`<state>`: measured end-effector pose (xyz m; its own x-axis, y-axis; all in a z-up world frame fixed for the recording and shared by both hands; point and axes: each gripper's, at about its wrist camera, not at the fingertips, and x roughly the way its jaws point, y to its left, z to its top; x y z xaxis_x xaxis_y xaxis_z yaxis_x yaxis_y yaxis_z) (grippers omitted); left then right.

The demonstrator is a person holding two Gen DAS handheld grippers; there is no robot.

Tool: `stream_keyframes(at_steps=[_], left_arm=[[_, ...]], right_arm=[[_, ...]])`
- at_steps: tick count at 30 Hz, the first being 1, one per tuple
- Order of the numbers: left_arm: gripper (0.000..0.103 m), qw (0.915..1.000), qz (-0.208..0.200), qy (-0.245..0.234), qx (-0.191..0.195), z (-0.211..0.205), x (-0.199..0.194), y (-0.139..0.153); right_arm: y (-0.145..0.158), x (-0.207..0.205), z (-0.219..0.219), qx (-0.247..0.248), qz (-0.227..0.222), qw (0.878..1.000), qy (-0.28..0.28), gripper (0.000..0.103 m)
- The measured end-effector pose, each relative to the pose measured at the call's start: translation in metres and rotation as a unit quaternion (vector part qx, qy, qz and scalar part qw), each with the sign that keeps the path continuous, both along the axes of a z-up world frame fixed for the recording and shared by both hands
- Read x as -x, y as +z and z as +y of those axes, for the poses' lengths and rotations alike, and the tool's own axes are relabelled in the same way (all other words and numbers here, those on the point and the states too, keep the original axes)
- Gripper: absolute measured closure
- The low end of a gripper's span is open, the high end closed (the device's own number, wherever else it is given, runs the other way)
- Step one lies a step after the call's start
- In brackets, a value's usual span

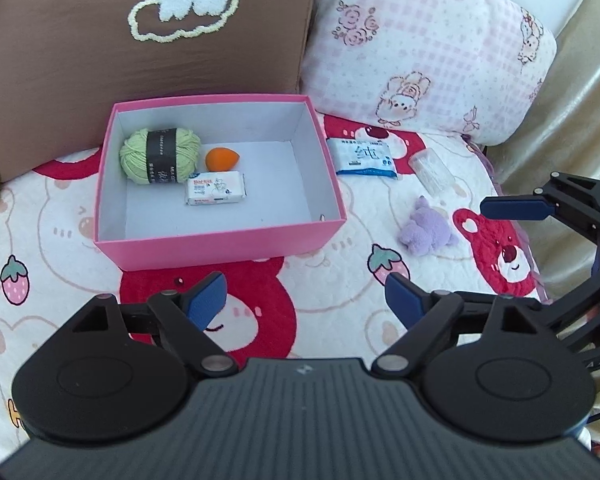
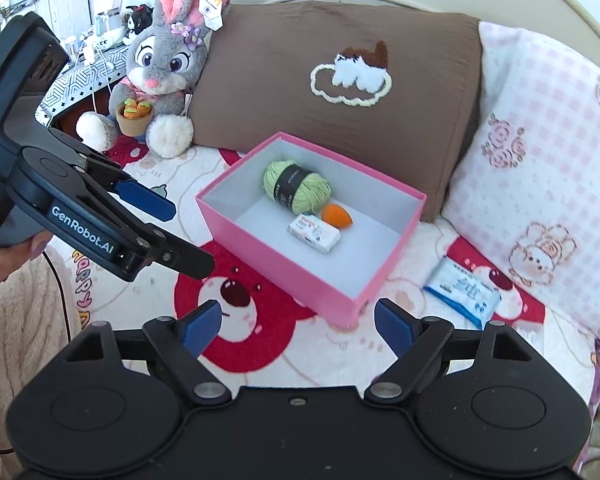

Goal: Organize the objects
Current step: 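Withdraw the left tool from the box toward the purple plush toy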

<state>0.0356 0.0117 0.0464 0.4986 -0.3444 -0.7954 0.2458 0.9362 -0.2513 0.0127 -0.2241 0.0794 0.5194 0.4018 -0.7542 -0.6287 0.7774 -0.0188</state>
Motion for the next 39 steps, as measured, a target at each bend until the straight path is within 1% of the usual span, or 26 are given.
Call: stream_keyframes(at_steps=[5, 11, 20, 24, 32, 39], left_arm=[[0.014, 0.9999, 0.009, -0.012, 0.001, -0.018, 0.004, -0.008], [0.012, 0.9989, 0.034, -0.028, 0.018, -0.04, 0.003, -0.022], [0.012, 0.9971, 0.036, -0.067, 0.011, -0.078, 0.0, -0.035], [0.012, 0.9965, 0.027, -0.079, 0.001, -0.097, -0.004, -0.039], [0.012, 0.9931, 0.046, -0.108, -0.002, -0.136, -0.013, -0.055], [0.012, 0.9914, 0.071, -0.108, 0.024, -0.156, -0.028, -0.07]], right_arm=[[-0.005, 0.01, -0.014, 0.005, 0.004, 1.0, -0.007, 0.016], [-0.015, 0.014, -0.033, 0.009, 0.021, 1.0, -0.02, 0.016], [-0.029, 0.02, -0.074, 0.041, 0.035, 0.998, -0.045, 0.016], [-0.035, 0.02, -0.093, 0.041, 0.039, 0.997, -0.058, 0.016], [-0.048, 0.016, -0.118, 0.042, 0.047, 0.995, -0.078, 0.016], [-0.06, 0.009, -0.127, 0.034, 0.037, 0.996, -0.079, 0.016]])
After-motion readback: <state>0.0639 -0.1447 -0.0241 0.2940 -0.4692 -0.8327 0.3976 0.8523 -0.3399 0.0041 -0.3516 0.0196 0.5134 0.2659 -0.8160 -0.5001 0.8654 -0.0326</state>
